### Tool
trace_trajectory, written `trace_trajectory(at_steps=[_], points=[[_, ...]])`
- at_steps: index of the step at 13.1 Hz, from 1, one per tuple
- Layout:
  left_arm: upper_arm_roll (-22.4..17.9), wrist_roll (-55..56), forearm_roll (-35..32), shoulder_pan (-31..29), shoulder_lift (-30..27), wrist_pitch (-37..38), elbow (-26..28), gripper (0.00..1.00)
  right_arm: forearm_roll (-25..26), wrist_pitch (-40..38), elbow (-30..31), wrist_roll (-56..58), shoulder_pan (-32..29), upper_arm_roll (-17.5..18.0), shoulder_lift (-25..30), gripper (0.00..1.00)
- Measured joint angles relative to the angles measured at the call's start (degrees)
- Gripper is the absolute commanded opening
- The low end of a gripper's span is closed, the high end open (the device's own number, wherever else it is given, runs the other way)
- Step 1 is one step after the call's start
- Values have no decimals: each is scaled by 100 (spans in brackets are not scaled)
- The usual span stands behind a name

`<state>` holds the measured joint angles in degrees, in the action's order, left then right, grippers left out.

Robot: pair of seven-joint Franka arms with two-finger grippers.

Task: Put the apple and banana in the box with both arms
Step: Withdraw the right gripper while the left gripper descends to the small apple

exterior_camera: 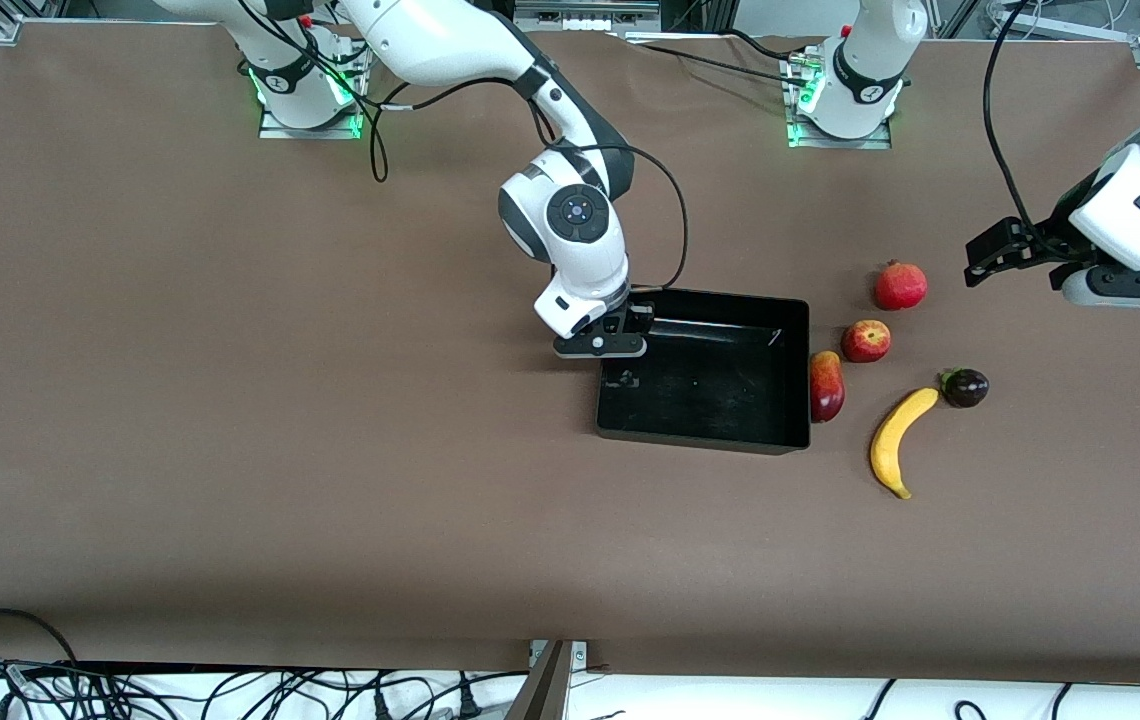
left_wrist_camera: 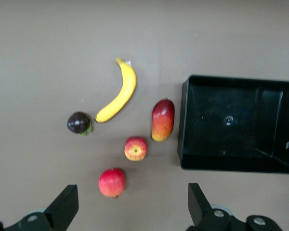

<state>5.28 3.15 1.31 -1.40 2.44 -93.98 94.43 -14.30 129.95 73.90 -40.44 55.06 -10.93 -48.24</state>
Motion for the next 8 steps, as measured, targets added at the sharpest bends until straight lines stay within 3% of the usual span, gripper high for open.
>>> trace_trajectory(at_steps=[2, 4, 6, 8], points=[[5, -4, 0, 13, 295, 667, 23, 100, 0, -542, -87, 381, -32, -357, 300, 100], [8, -4, 0, 20, 779, 837, 101, 100, -18, -1320, -125, 827, -227, -886, 803, 100], [3, -92, 0, -11, 1278, 432, 306, 100, -152, -1990, -118, 1404, -765, -1080, 1349, 100], [0, -269, -23, -17, 1513, -433, 820, 100, -178, -2521, -71, 1775, -1107, -1212, 1777, 100]])
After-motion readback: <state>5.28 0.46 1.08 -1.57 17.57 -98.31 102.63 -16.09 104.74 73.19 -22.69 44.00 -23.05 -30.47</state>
